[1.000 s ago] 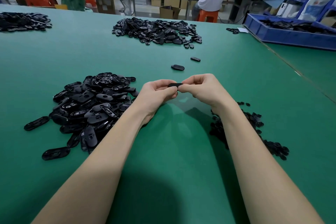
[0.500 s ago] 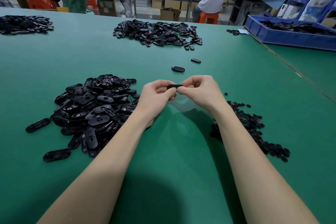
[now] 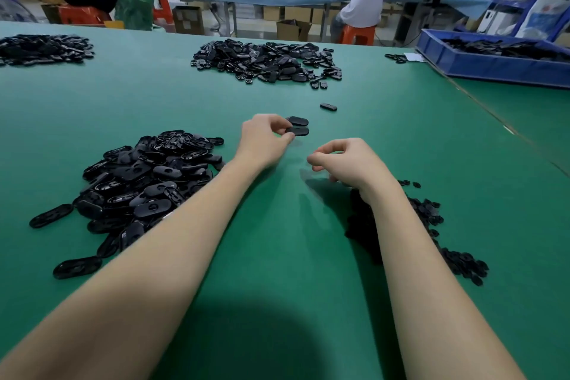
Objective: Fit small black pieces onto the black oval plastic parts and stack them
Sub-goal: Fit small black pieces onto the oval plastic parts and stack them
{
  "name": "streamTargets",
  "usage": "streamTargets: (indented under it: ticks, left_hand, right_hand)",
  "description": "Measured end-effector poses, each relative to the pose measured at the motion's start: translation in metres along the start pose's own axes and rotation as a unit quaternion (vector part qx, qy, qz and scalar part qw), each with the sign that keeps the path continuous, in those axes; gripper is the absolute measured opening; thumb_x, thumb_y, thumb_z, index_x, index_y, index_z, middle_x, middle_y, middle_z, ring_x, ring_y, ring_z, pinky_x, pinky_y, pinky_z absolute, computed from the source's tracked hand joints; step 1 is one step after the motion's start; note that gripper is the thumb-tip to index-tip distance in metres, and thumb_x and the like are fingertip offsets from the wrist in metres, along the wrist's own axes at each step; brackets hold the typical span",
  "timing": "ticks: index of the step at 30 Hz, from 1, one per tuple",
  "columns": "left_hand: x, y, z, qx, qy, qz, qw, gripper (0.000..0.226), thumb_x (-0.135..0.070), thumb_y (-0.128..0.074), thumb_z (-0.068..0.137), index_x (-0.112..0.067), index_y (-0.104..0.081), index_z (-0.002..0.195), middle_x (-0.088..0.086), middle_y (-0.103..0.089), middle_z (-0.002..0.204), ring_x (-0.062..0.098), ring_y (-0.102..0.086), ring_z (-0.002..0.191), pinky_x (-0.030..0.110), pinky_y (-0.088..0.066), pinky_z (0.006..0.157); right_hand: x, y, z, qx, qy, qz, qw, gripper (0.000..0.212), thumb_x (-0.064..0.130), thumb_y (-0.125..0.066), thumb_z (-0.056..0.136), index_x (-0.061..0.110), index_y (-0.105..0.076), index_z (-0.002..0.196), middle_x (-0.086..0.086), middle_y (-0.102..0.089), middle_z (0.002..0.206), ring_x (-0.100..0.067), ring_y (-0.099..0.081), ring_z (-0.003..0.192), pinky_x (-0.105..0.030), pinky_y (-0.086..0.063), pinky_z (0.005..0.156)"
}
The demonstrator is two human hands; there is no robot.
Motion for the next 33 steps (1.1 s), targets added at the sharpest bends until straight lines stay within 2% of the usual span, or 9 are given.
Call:
streamTargets:
  ticks: [5,11,16,20,22,24,26,28,33]
  left_hand:
    - [0.003,-0.018,0.043,0.034,0.07,0.052,0.996,0.016,-0.025,-0.071,0.089,-0.026,-0.074,0.106,-0.001,-0.072,0.108,0.018,-0.066,0.107,0.031,-0.051,0.1]
    - [0.005,-0.024,0.054,0.011,0.099,0.103,0.99,0.02,-0.03,-0.068,0.09,-0.03,-0.065,0.111,-0.003,-0.068,0.118,0.021,-0.062,0.113,0.033,-0.05,0.097]
    - [0.001,-0.019,0.035,-0.001,0.122,-0.034,0.992,0.036,-0.027,-0.071,0.088,-0.019,-0.056,0.119,0.001,-0.058,0.122,0.019,-0.057,0.107,0.029,-0.045,0.087]
    - [-0.011,-0.008,-0.012,0.002,0.082,-0.168,0.982,0.012,-0.017,-0.066,0.088,-0.019,-0.063,0.1,-0.007,-0.067,0.099,0.014,-0.067,0.093,0.027,-0.053,0.081]
    - [-0.017,-0.005,-0.032,0.05,0.076,-0.248,0.964,0.011,-0.008,-0.06,0.09,-0.017,-0.066,0.094,0.001,-0.068,0.094,0.01,-0.067,0.072,0.025,-0.056,0.065]
    - [-0.021,-0.001,-0.046,0.09,0.056,-0.273,0.956,0.014,-0.002,-0.057,0.093,-0.013,-0.067,0.091,0.006,-0.066,0.091,0.008,-0.065,0.062,0.021,-0.054,0.059]
    - [-0.02,0.0,-0.055,0.099,0.045,-0.261,0.959,0.015,-0.002,-0.056,0.095,-0.012,-0.067,0.09,0.006,-0.066,0.09,0.011,-0.065,0.063,0.023,-0.056,0.062]
    - [-0.015,-0.002,-0.063,0.109,0.042,-0.219,0.969,0.012,-0.006,-0.058,0.095,-0.013,-0.067,0.091,0.003,-0.067,0.087,0.012,-0.065,0.064,0.024,-0.056,0.067]
    - [-0.009,-0.004,-0.076,0.137,-0.007,-0.096,0.986,0.007,-0.017,-0.064,0.092,-0.019,-0.071,0.093,-0.016,-0.062,0.072,-0.013,-0.053,0.054,-0.001,-0.038,0.062]
  right_hand:
    - [-0.005,-0.005,0.004,0.004,-0.019,-0.016,1.0,0.013,0.034,-0.073,0.08,0.024,-0.074,0.073,0.008,-0.078,0.085,-0.014,-0.06,0.072,-0.032,-0.052,0.081]
    - [-0.006,-0.005,0.005,0.011,-0.018,-0.034,0.999,0.014,0.036,-0.071,0.08,0.024,-0.074,0.073,0.008,-0.078,0.084,-0.016,-0.061,0.073,-0.034,-0.055,0.085]
    - [-0.002,-0.006,0.003,0.001,-0.001,-0.079,0.997,0.011,0.037,-0.068,0.082,0.026,-0.072,0.08,0.006,-0.077,0.091,-0.022,-0.071,0.086,-0.038,-0.057,0.09]
    - [0.0,-0.004,0.002,-0.028,0.019,-0.09,0.995,0.009,0.034,-0.067,0.084,0.027,-0.073,0.082,0.005,-0.077,0.09,-0.019,-0.07,0.085,-0.03,-0.057,0.081]
    - [0.001,-0.003,0.001,-0.048,0.03,-0.079,0.995,0.009,0.031,-0.067,0.085,0.028,-0.074,0.08,0.007,-0.077,0.086,-0.014,-0.069,0.081,-0.024,-0.053,0.069]
    - [0.002,-0.004,0.0,-0.061,0.037,-0.052,0.996,0.01,0.029,-0.067,0.085,0.027,-0.074,0.079,0.006,-0.076,0.084,-0.014,-0.069,0.075,-0.026,-0.056,0.067]
    - [0.004,-0.005,-0.001,-0.069,0.032,-0.006,0.997,0.009,0.025,-0.068,0.086,0.024,-0.074,0.08,0.002,-0.075,0.084,-0.014,-0.069,0.065,-0.033,-0.063,0.066]
    - [0.005,-0.003,-0.001,-0.077,0.024,0.025,0.996,0.01,0.019,-0.069,0.088,0.02,-0.074,0.08,-0.001,-0.075,0.084,-0.009,-0.067,0.056,-0.03,-0.062,0.055]
    - [0.007,0.002,-0.002,-0.062,0.012,0.048,0.997,0.01,0.014,-0.066,0.091,0.013,-0.074,0.083,-0.005,-0.075,0.085,-0.003,-0.065,0.049,-0.026,-0.057,0.049]
Point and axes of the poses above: each hand's wrist, its own z-axis towards the middle knuckle, its own y-axis out of the back of the hand, x = y × z, the point moved 3 cm from there along z, towards the middle knuckle
